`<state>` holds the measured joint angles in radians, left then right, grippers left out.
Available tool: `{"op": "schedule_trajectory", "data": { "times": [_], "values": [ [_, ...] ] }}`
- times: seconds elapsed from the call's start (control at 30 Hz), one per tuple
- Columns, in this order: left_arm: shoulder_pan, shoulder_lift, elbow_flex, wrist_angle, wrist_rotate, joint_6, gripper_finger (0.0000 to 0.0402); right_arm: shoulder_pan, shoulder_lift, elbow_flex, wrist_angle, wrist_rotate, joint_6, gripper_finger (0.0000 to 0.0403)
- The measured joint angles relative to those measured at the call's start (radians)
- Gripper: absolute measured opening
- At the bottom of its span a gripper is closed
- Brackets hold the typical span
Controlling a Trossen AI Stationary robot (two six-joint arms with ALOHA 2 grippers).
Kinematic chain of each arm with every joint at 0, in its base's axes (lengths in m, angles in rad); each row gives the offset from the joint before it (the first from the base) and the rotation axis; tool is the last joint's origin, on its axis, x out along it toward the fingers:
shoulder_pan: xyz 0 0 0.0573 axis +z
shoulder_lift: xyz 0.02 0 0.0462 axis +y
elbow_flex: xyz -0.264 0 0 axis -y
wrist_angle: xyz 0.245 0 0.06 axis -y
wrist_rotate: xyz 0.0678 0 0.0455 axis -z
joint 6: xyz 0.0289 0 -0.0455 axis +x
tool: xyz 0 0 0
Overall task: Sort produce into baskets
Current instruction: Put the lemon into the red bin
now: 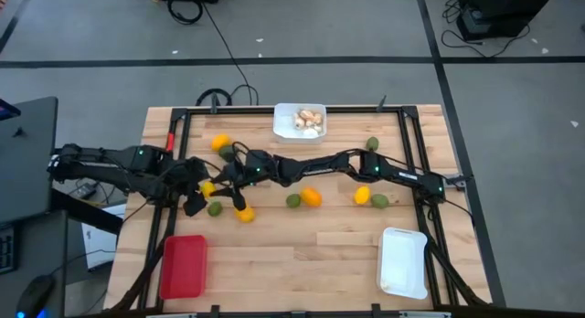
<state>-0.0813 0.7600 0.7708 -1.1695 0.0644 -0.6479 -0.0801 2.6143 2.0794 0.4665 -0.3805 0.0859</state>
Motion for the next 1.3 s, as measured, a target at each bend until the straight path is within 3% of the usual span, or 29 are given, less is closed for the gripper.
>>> {"op": "schedule_trajectory", "data": {
  "times": [0.27,0.4,0.53,0.67,0.8,0.9,1.03,1.17,1.3],
  "values": [
    [-0.001,-0.001,0.0,-0.008,-0.142,-0.008,0.0325,-0.003,0.0,-0.002,0.01,-0.013,-0.006,0.017],
    [0.0,-0.001,0.0,-0.004,-0.174,0.008,0.0322,-0.003,0.0,-0.002,0.001,-0.006,-0.015,0.017],
    [0.0,0.0,0.0,0.004,-0.174,0.032,0.0283,-0.005,0.0,-0.002,0.0,-0.007,-0.014,0.017],
    [0.0,0.0,0.001,0.013,-0.162,0.047,0.0211,-0.008,0.0,-0.001,-0.002,-0.018,0.0,0.018],
    [0.001,0.009,0.042,-0.076,-0.069,0.01,0.0155,-0.015,0.0,-0.001,-0.017,-0.062,0.043,0.0227],
    [-0.001,0.037,0.136,-0.193,0.076,-0.066,0.0153,-0.03,0.0,-0.002,-0.044,-0.151,0.127,0.0276],
    [-0.04,0.058,0.22,-0.238,0.17,-0.155,0.016,-0.057,0.0,-0.001,-0.159,-0.233,0.207,0.0328],
    [-0.132,0.094,0.21,-0.186,0.234,-0.223,0.0165,-0.062,0.001,-0.002,-0.296,-0.224,0.181,0.0348],
    [-0.257,0.166,0.165,-0.115,0.297,-0.311,0.0163,-0.053,0.001,-0.002,-0.353,-0.115,0.109,0.0347]
  ]
}}
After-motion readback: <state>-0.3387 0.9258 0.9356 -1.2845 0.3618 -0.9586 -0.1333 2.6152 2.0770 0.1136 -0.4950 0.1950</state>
